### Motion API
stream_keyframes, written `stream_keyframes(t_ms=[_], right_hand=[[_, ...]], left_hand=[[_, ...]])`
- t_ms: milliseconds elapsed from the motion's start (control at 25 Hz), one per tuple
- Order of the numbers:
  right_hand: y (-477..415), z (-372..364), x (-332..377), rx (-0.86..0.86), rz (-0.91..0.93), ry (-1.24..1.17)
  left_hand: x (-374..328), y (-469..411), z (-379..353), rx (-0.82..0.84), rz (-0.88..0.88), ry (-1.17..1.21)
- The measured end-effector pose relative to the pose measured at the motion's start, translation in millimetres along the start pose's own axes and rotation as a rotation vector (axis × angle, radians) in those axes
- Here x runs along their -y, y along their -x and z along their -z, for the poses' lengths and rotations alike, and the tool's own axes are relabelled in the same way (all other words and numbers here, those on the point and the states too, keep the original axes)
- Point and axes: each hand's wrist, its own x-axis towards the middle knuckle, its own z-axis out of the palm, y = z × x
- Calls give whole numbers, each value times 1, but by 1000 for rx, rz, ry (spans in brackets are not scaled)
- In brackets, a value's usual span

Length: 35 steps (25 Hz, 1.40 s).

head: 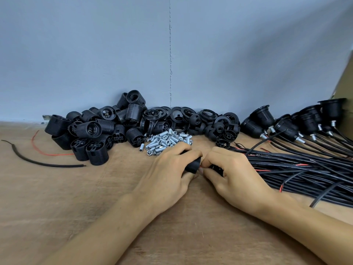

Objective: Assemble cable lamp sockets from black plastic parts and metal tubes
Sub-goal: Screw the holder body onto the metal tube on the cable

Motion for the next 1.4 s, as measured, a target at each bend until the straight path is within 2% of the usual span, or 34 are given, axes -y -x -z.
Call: stream_keyframes(t_ms=[160,320,480,600,680,800,1040,1160,1280,1400], right_hand=[[-1,0,0,8,-41,-28],[-5,3,-1,1,-116,-26],[-10,21,-11,227,-228,87],[-16,38,-21,369,-320,118],[-19,42,-24,402,-339,156],[-18,39,-24,360,-278,102],[-14,28,-20,274,-114,-45],[-12,27,-20,227,-85,-79],[-10,25,-21,190,-74,-92],[-6,19,-17,144,-37,-63]], left_hand=[[4,0,-1,-7,8,21],[8,1,-4,-54,111,77],[13,-1,0,-125,317,205],[13,-2,2,-121,339,225],[12,-2,3,-132,344,251],[12,-2,4,-149,369,333],[10,0,2,-72,391,407],[5,0,2,-9,375,498],[-1,1,3,-15,337,479],[-8,-1,5,-6,380,555]])
